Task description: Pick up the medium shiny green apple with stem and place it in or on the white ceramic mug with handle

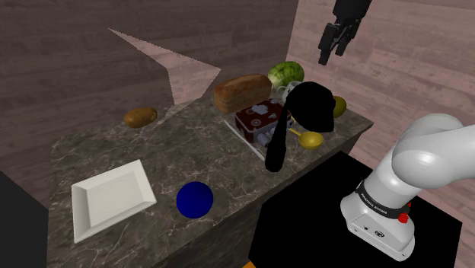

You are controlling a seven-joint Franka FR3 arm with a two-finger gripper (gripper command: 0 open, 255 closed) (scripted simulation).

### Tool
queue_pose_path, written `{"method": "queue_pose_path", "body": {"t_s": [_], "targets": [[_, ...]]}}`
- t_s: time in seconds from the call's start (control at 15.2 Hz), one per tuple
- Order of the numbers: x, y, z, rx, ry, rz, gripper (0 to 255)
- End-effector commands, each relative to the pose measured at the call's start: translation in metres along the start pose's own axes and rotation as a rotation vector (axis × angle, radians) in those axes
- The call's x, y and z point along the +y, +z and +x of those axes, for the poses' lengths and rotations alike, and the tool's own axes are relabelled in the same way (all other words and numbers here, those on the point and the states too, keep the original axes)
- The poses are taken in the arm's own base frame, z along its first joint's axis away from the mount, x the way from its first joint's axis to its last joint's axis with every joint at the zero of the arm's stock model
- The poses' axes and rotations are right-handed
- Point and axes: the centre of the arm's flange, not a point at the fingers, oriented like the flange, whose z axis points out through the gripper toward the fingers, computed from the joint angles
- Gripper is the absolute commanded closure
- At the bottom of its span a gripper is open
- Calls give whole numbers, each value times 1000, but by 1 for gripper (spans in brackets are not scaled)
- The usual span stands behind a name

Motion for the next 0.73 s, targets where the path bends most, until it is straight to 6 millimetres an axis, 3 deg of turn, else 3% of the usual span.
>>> {"method": "queue_pose_path", "body": {"t_s": [0.0, 0.66], "targets": [[0, 0, 0, 0, 0, 0, 0], [116, 75, -6, 24, -3, 50, 0]]}}
